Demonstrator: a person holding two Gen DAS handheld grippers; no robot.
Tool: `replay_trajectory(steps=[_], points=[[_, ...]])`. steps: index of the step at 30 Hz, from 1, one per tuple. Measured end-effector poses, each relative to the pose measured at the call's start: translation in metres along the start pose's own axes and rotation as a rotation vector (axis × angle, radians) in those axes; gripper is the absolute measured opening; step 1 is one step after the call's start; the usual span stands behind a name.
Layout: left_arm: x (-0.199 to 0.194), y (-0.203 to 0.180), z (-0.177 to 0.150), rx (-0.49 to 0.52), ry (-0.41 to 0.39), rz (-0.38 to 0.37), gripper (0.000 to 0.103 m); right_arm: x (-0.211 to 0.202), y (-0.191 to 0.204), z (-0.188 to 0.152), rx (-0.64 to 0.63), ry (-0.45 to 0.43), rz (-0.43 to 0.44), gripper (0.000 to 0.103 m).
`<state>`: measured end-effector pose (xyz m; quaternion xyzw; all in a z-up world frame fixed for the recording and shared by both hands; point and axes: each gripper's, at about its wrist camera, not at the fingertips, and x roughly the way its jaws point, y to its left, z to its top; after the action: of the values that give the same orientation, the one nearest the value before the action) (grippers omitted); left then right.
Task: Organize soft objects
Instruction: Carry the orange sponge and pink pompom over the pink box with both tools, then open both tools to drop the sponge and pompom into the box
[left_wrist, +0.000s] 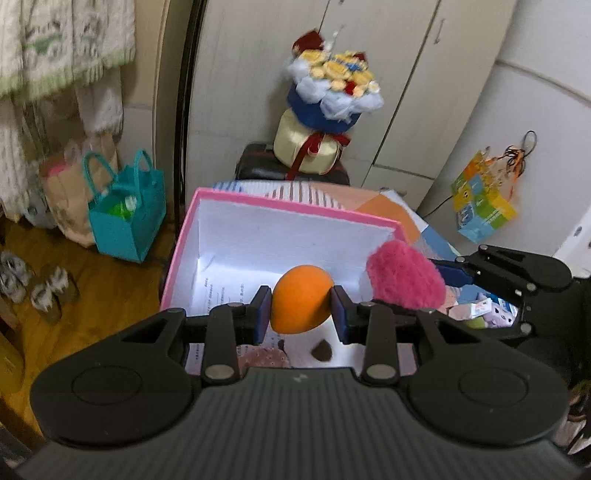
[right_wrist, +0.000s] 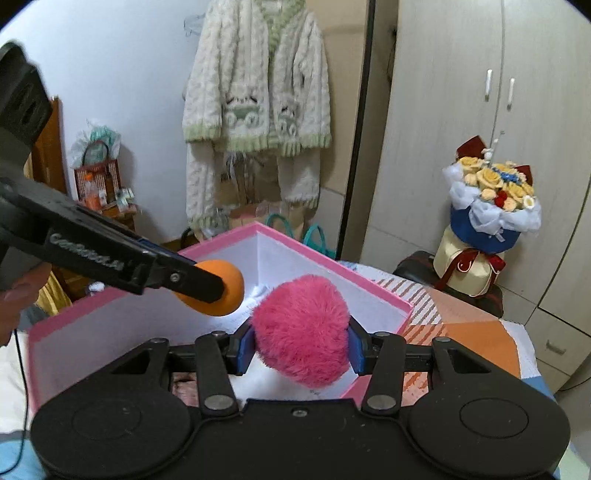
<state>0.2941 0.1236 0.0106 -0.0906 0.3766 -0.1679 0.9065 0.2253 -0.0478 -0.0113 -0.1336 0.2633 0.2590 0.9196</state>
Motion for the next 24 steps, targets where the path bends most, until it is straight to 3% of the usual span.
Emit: replay_trajectory(steps=[6,9,11,20,24], points=[[0.017,0.007,0.006,-0.019,0.031,0.016,0.034,0.023,0.001,0.004,-0.068,0.029,-0.009,0.056],[0.020,0.005,0.004,-0.009,0.044,0.016,0.036,0.031,-0.002,0.005,-0.058,0.040,-0.007,0.061],[0.019,0.003,0.002,0.008,0.032,0.021,0.043,0.030,-0.004,0.003,-0.046,0.032,-0.010,0.072],[-0.025,-0.001,-0.013,0.070,-0.017,-0.018,0.050,-0.032,-0.018,-0.016,0.139,-0.064,0.100,0.073],[-0.052,-0.016,-0.024,0.136,-0.037,-0.039,0.054,-0.059,-0.012,-0.024,0.173,-0.071,0.105,0.073]])
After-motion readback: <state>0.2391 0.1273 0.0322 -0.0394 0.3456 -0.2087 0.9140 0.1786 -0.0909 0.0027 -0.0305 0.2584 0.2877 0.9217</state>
